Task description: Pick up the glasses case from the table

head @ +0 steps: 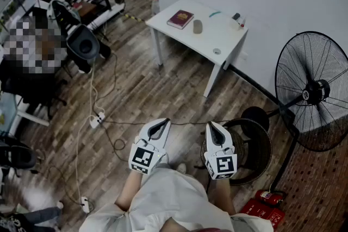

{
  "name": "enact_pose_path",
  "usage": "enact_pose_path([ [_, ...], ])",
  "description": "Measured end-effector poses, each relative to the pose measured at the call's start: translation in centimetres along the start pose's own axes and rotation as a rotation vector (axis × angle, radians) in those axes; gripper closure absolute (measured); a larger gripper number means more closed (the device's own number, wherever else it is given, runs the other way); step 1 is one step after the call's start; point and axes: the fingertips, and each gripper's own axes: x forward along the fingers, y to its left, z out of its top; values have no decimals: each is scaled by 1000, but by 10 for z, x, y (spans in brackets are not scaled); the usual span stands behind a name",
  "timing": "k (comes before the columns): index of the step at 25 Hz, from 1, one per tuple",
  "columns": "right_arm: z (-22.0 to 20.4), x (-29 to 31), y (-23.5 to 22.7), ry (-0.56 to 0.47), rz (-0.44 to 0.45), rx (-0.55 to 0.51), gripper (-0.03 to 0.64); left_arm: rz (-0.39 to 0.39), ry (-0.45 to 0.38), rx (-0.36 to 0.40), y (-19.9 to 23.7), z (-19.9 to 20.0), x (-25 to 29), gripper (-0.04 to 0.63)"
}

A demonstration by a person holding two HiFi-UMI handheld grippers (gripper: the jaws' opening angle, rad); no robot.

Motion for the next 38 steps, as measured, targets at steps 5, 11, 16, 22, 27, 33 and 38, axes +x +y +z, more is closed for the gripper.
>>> enact_pose_path([
  [5, 3, 3, 3, -6, 31, 22, 614, 8, -12, -11, 1, 5, 1, 577],
  [11, 9, 32, 8, -4, 49, -4, 612, 4, -35, -21, 26, 6, 12, 577],
  [16, 19, 68, 8, 0, 25, -28, 612, -22, -67, -21, 61, 13, 34, 577],
  [22, 27, 108, 14, -1, 2, -41, 612, -48, -78, -27, 101, 14, 51, 577],
  [27, 22, 135, 16, 17, -20, -30, 612, -79, -85, -24, 125, 13, 65, 577],
  [33, 20, 163, 2, 41, -33, -30, 612, -104, -85, -42, 142, 14, 92, 577],
  [38, 16, 190, -18, 51, -38, -21, 612, -99, -69, -48, 159, 12, 120, 577],
])
